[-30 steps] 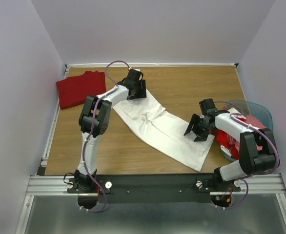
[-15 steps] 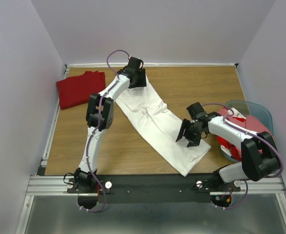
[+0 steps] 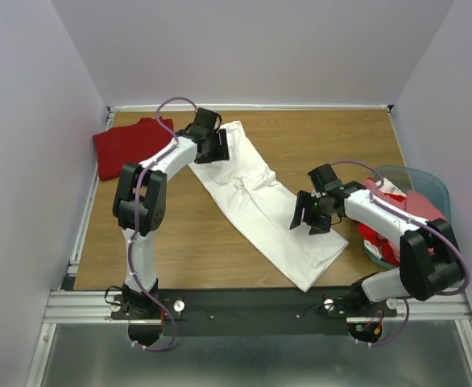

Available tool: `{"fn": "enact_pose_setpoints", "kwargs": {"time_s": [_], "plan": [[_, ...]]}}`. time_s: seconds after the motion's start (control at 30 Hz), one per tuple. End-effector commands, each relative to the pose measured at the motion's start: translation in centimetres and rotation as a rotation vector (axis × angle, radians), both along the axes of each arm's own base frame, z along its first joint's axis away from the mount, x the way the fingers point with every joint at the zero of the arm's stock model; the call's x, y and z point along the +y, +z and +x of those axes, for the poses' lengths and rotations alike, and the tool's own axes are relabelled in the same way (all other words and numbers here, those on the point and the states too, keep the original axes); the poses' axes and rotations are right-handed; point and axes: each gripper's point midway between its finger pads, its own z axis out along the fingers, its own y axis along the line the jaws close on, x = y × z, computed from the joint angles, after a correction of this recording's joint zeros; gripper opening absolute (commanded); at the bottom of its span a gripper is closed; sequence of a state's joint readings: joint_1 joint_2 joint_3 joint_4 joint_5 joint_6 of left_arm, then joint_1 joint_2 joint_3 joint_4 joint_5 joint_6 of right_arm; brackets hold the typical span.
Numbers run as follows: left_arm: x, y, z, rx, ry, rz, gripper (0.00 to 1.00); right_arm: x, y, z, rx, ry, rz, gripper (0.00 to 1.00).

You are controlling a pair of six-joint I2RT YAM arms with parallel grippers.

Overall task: Fold and stack the t-shirts
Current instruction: Fold the tshirt

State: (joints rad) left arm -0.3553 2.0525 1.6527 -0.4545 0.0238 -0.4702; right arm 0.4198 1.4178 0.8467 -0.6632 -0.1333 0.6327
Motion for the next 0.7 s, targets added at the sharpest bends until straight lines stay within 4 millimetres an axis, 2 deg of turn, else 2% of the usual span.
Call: {"fn": "enact_pose_setpoints", "kwargs": {"time_s": [0.0,0.07,0.2,0.33,0.5,0.67], "plan": [[-0.9,-4.0,-2.8,0.088,-0.024,-0.061,0.71,1.0,-1.7,-0.7,0.002,0.074,0.043,0.73],[-0.9,-5.2,-3.0,0.107,-0.026,-0.055,0.71,1.6,-2.3,-1.0,0.014,0.083,0.065,0.73],[-1.2,-7.1,-2.0,0.119,-0.029,-0.042,0.71,2.1,-3.6,-2.3,0.061,0.092,0.077,0.73],[-1.5,-8.1,-1.0,0.127,-0.029,-0.037,0.7,2.9,-4.1,-3.4,0.097,0.098,0.096,0.73],[-2.0,-8.4,1.3,0.114,-0.03,-0.031,0.7,4.1,-4.0,-3.8,0.115,0.109,0.122,0.73],[-3.2,-7.8,4.7,0.071,-0.044,-0.046,0.7,6.7,-3.5,-2.9,0.119,0.14,0.153,0.73]]}}
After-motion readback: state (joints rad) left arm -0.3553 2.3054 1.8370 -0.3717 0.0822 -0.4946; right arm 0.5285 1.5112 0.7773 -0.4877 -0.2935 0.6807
